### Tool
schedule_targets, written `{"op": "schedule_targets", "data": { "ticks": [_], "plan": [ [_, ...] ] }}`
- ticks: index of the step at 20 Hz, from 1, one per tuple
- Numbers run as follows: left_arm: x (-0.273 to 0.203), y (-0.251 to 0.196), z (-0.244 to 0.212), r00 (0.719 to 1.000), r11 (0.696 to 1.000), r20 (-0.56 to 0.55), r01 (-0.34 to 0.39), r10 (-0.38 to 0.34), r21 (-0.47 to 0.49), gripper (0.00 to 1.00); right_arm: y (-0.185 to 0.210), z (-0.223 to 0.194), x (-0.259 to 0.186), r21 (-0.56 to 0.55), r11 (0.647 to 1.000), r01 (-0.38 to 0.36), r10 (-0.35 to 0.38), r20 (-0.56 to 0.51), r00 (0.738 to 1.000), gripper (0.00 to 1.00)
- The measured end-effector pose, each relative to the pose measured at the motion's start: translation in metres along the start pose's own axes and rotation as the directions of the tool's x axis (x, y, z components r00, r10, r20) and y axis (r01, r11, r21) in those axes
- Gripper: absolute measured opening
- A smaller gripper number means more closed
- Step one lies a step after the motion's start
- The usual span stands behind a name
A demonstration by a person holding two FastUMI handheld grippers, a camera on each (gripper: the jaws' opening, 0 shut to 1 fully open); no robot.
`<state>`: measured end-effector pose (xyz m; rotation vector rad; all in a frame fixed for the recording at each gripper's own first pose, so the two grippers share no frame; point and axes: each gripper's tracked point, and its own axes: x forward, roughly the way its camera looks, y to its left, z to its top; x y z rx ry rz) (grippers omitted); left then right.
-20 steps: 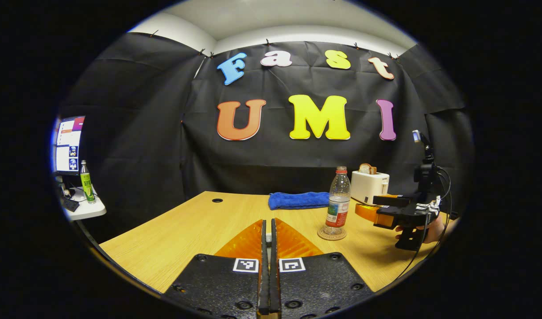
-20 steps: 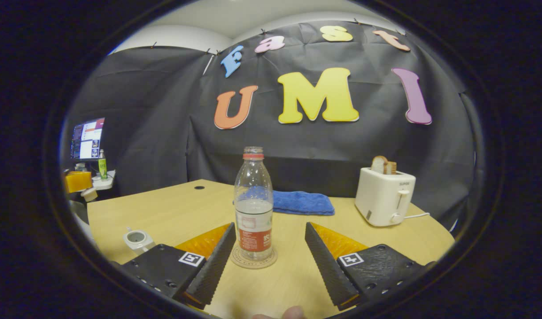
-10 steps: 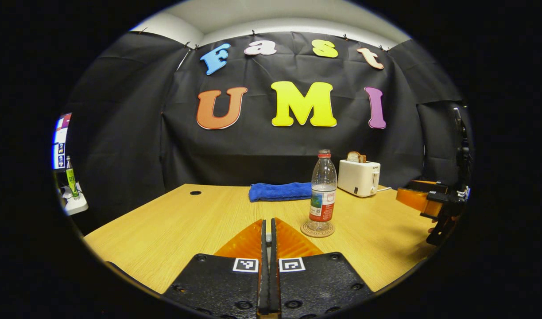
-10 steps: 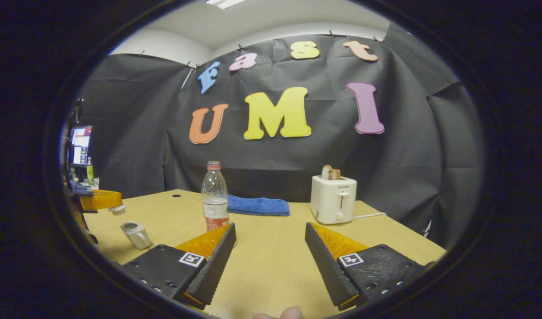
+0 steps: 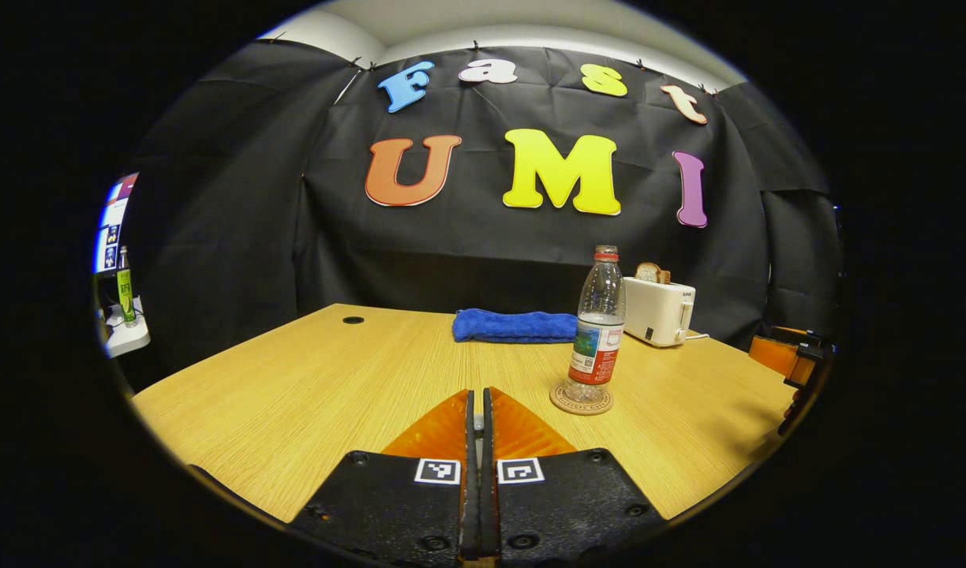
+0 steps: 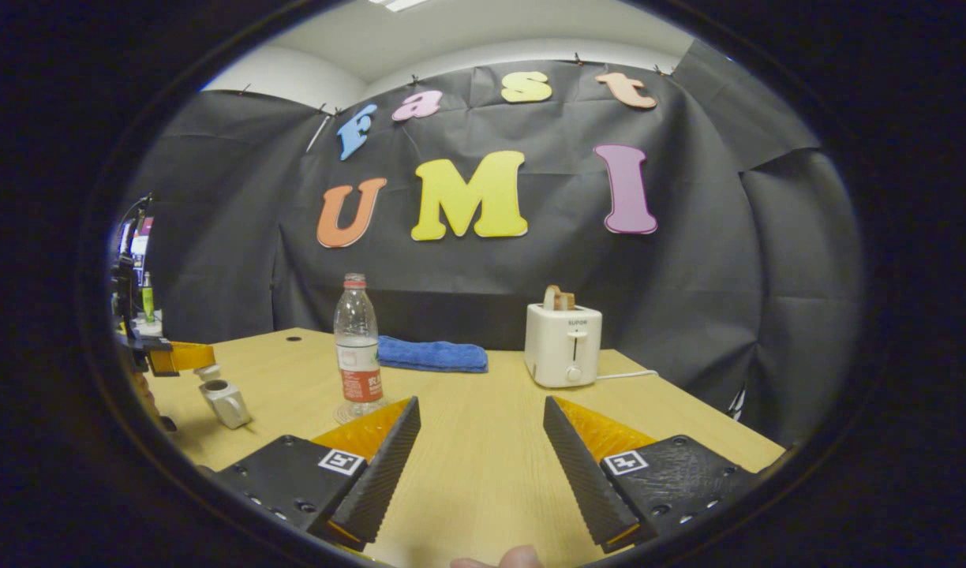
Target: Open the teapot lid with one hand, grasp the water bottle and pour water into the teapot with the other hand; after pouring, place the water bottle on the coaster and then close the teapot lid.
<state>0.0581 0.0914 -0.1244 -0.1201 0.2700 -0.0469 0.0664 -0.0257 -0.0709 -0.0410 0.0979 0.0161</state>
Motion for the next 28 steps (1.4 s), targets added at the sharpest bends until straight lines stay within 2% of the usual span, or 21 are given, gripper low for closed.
{"op": "schedule_targets", "data": {
  "ticks": [15,19,20,21,24,26,28],
  "plan": [
    [0.004,-0.003,-0.016,0.999,1.0,-0.037,-0.019,0.019,-0.003,0.04,-0.003,0.007,-0.003,-0.007,1.0,0.0,0.0,0.014,1.0,0.94],
    [0.005,-0.005,-0.019,0.999,0.999,-0.047,-0.026,0.025,-0.024,0.08,-0.002,0.009,-0.005,-0.005,1.0,-0.004,0.004,0.023,1.0,0.94],
    [0.006,-0.001,-0.019,0.997,0.998,-0.052,-0.049,0.048,-0.025,0.13,-0.001,0.008,-0.005,-0.002,1.0,-0.006,0.006,0.017,1.0,0.94],
    [0.006,0.002,-0.021,0.996,0.997,-0.062,-0.067,0.065,-0.023,0.22,-0.002,0.006,-0.006,0.007,1.0,-0.008,0.008,0.013,1.0,0.94],
    [-0.004,0.005,0.001,0.994,0.993,-0.011,-0.109,0.109,-0.054,0.83,-0.004,0.007,-0.01,0.03,1.0,-0.008,0.007,0.018,1.0,0.94],
    [-0.014,0.004,0.02,0.99,0.989,0.038,-0.131,0.134,-0.064,1.0,-0.004,0.011,-0.013,0.035,0.999,-0.014,0.013,0.022,1.0,0.94],
    [-0.022,-0.004,0.043,0.987,0.99,0.084,-0.134,0.137,-0.048,0.98,-0.007,0.023,-0.018,0.05,0.999,-0.011,0.009,0.037,0.999,0.94]
  ]
}}
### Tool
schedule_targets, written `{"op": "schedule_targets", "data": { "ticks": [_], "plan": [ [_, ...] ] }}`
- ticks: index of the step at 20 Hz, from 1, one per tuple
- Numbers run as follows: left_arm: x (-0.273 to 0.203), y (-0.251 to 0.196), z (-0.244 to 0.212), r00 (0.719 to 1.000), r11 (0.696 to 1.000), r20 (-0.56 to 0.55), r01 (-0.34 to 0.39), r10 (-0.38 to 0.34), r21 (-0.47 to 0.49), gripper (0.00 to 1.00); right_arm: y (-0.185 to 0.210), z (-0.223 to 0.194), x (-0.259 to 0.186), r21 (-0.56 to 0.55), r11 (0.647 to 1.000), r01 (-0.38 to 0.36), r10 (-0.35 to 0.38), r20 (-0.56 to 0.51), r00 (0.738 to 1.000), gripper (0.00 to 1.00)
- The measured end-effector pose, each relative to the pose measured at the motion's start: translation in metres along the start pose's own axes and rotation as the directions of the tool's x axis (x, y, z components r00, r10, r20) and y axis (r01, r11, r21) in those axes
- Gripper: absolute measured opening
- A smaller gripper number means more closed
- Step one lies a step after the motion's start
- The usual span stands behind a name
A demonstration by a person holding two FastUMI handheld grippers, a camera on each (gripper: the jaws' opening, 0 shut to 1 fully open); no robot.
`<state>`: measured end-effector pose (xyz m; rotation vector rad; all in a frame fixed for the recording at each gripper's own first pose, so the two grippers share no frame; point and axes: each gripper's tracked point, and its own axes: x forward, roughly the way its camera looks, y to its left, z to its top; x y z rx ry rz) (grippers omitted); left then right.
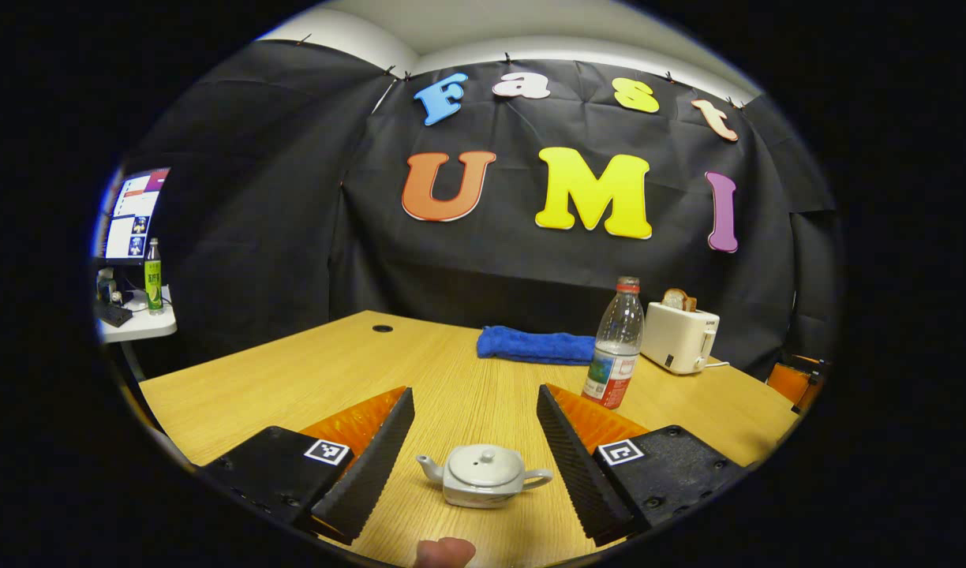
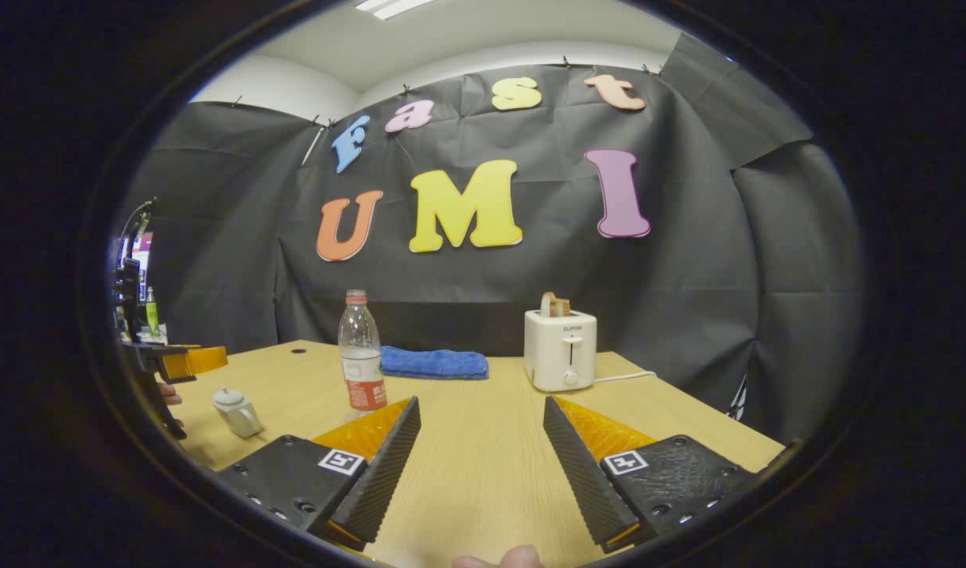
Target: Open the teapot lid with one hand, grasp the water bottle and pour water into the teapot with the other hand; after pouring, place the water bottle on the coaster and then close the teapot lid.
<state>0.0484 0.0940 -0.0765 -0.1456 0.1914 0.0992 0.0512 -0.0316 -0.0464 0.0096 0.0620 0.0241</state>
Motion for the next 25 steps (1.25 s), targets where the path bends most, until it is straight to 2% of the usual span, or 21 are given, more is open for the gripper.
{"op": "schedule_targets", "data": {
  "ticks": [5,8,14,19,25],
  "plan": [
    [-0.028,-0.04,0.059,0.995,0.997,0.103,-0.01,0.002,0.07,0.98,0.002,0.056,-0.017,-0.008,0.999,0.041,-0.04,0.11,0.993,0.93],
    [-0.046,-0.073,0.072,0.992,0.997,0.12,0.04,-0.049,0.072,0.98,0.009,0.074,-0.035,-0.019,0.999,0.049,-0.045,0.156,0.987,0.94],
    [-0.07,-0.092,0.069,0.988,0.992,0.136,0.053,-0.068,0.115,0.98,0.012,0.069,-0.052,-0.021,0.998,0.051,-0.048,0.131,0.99,0.94],
    [-0.072,-0.09,0.069,0.987,0.992,0.139,0.064,-0.079,0.108,0.98,0.018,0.056,-0.053,-0.011,0.998,0.057,-0.056,0.085,0.995,0.94],
    [-0.07,-0.087,0.068,0.987,0.991,0.132,0.072,-0.088,0.117,0.98,0.028,0.053,-0.049,-0.05,0.997,0.058,-0.054,0.078,0.996,0.94]
  ]
}}
